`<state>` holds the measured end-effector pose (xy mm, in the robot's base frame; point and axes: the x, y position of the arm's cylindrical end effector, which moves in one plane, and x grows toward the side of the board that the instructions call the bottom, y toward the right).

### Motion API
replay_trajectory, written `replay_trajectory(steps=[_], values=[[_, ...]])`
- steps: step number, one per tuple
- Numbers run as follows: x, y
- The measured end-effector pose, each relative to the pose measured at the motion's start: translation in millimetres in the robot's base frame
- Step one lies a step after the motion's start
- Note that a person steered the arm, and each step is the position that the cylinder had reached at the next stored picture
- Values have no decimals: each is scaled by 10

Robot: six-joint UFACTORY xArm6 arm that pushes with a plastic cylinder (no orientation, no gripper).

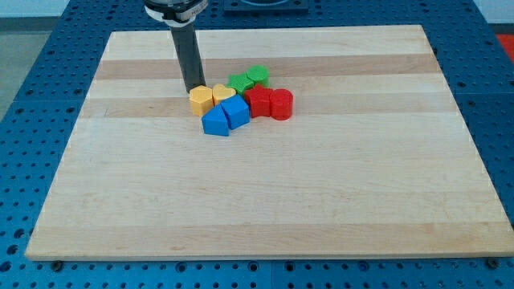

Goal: Separate the pairs of blocks from each other

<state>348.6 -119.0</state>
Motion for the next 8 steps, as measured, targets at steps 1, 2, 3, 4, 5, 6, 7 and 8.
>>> replay_trajectory(steps=[1, 2, 3, 4, 5, 6, 7, 8], values=[[-111, 133], [-149, 367], [-44, 397], [21, 482], [25, 676], [54, 891], [311, 914], [395, 734]])
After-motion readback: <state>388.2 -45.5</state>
